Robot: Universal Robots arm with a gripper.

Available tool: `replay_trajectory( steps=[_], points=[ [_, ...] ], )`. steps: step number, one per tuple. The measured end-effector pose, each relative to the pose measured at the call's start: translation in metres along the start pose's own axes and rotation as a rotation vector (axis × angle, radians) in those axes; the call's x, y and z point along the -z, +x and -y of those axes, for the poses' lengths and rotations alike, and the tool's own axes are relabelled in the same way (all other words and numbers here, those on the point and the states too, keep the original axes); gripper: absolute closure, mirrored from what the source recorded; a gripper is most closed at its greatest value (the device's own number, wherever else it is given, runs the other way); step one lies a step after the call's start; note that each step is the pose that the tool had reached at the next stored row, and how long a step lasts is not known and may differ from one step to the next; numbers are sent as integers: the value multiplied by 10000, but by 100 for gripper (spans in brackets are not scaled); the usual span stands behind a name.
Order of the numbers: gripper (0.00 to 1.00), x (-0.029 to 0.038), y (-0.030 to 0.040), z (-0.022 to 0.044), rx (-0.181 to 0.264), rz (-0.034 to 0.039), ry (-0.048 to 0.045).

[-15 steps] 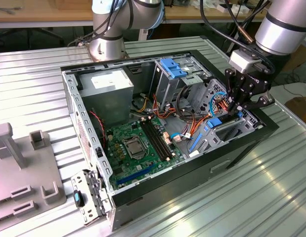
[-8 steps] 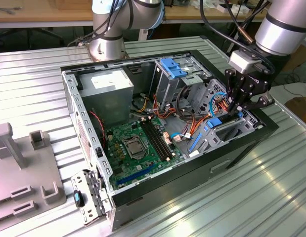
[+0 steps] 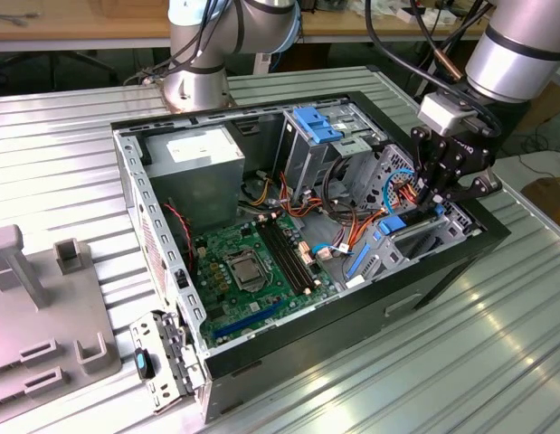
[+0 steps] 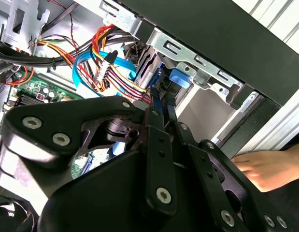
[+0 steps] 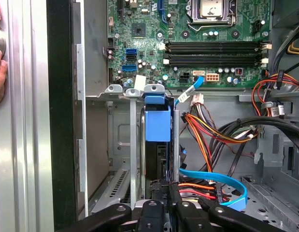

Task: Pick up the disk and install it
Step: 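Insert the first disk wire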

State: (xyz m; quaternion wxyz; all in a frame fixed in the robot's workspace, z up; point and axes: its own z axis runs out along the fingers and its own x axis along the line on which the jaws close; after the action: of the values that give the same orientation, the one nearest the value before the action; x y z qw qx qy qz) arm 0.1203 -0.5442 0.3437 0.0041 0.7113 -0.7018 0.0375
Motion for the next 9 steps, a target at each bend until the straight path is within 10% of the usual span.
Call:
replay_trajectory(
  steps=[9],
  points=[
    [83,14,1,1,-16,2,-1]
  ],
)
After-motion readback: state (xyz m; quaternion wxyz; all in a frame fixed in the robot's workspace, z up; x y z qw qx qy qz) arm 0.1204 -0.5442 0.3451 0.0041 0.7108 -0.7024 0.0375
